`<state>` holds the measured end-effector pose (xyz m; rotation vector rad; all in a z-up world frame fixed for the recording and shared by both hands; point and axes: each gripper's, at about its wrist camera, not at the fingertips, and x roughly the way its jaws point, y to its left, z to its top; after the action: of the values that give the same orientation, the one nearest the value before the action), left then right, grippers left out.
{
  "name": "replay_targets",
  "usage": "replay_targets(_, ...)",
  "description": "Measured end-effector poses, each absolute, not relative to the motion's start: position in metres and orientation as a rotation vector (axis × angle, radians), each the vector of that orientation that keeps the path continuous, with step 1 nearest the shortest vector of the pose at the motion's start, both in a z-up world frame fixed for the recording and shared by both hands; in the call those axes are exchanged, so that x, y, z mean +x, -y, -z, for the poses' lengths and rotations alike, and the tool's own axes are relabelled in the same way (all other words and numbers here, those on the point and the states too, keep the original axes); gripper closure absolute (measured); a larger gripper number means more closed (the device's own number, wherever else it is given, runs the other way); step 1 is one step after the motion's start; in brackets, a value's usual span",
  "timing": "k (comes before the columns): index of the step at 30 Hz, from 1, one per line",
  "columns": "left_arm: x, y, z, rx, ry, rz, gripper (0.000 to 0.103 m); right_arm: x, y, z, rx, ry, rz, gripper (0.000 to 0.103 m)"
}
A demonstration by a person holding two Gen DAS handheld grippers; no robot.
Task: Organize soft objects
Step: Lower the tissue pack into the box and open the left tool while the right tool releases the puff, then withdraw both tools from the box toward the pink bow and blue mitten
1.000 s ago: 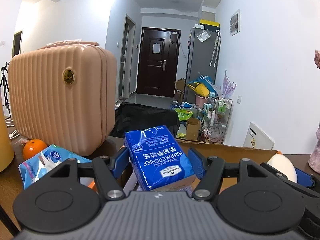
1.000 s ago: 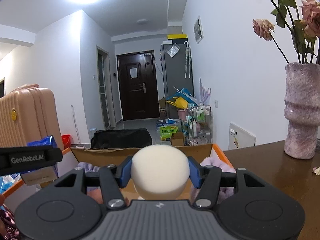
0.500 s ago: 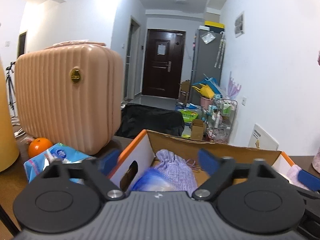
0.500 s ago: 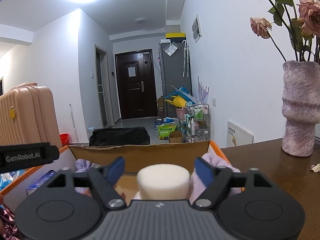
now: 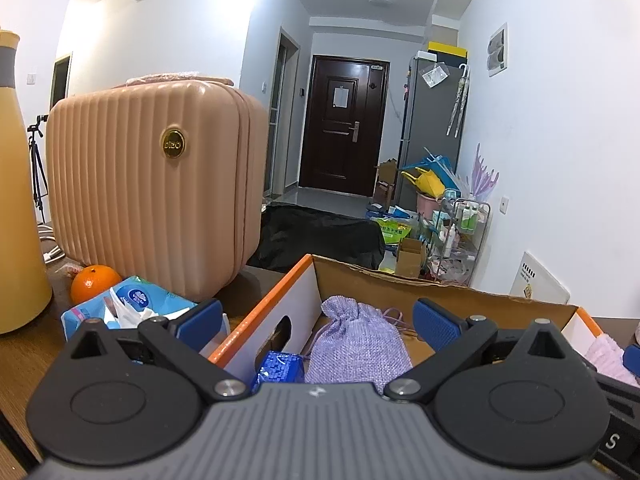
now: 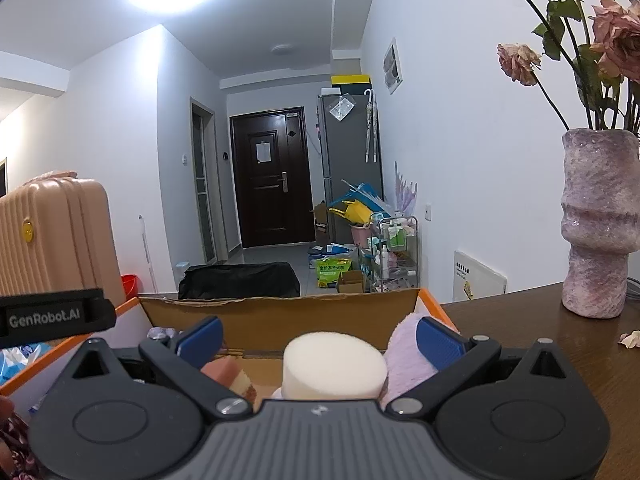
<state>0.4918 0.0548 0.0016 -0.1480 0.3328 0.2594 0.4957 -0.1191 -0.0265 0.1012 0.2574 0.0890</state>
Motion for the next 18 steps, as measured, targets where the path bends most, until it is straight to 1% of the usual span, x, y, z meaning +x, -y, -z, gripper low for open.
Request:
replay_targets(7,0.481,-0.056,-0.002,-0.148,-0.327,-0.261,0.0,0.485,0.12,0.026,0.093,-0.24,-0.08,0.0)
replay_targets(18,0.438,-0.061,-0.006,-0.118,-0.305,-0.243,0.0,0.445,0.124,0.023,0.052,-0.183,-0.066,0.0)
